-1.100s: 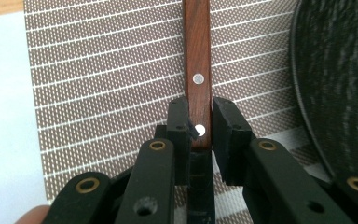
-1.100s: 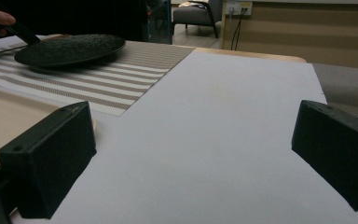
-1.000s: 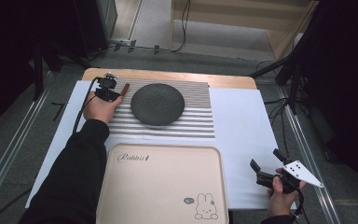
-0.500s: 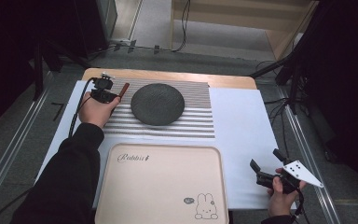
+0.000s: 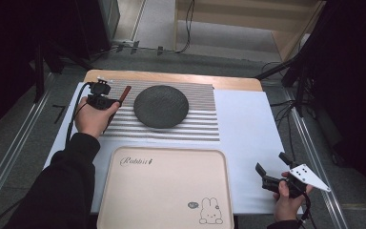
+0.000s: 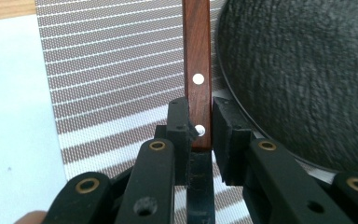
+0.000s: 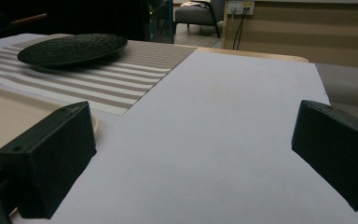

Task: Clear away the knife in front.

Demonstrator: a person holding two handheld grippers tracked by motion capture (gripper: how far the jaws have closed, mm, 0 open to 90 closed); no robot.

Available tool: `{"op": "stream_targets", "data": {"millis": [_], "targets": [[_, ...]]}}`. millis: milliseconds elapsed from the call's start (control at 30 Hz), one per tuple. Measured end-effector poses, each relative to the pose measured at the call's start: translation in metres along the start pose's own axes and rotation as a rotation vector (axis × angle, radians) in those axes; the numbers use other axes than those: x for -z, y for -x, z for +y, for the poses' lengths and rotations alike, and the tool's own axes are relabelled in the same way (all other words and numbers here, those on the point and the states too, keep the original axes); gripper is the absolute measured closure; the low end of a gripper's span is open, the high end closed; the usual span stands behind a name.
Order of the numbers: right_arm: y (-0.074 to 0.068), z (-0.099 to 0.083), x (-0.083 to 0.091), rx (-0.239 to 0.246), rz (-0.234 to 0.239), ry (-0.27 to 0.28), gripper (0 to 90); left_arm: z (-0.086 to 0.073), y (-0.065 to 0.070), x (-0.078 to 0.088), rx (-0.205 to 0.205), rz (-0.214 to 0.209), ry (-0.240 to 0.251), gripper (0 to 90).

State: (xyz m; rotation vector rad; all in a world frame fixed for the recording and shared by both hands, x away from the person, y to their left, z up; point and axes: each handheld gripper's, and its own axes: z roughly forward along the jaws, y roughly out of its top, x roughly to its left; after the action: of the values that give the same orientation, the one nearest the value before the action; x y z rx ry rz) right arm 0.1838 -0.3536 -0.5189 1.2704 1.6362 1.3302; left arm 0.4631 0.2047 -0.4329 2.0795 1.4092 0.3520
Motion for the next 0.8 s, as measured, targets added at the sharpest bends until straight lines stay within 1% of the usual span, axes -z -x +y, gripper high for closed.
{"op": "stream_targets", "data": {"millis": [200, 300, 400, 533, 667, 800], "targets": [[0.000, 0.000, 0.000, 0.003, -0.001, 0.001, 0.0, -0.009, 0.005, 0.011, -0.013, -0.017, 0.013, 77.2], [0.000, 0.000, 0.000, 0.004, -0.002, 0.000, 0.0, -0.014, 0.007, 0.015, -0.009, -0.033, 0.024, 77.2], [0.000, 0.000, 0.000, 0.004, -0.002, -0.001, 0.0, -0.020, 0.011, 0.020, -0.015, -0.051, 0.037, 77.2], [0.000, 0.000, 0.000, 0.004, -0.002, -0.002, 0.0, -0.027, 0.018, 0.026, -0.038, -0.051, 0.043, 77.2], [0.000, 0.000, 0.000, 0.005, -0.002, -0.001, 0.0, -0.034, 0.023, 0.031, -0.052, -0.058, 0.046, 77.2], [0.000, 0.000, 0.000, 0.005, 0.000, -0.002, 0.0, -0.045, 0.030, 0.037, -0.068, -0.059, 0.052, 77.2]]}}
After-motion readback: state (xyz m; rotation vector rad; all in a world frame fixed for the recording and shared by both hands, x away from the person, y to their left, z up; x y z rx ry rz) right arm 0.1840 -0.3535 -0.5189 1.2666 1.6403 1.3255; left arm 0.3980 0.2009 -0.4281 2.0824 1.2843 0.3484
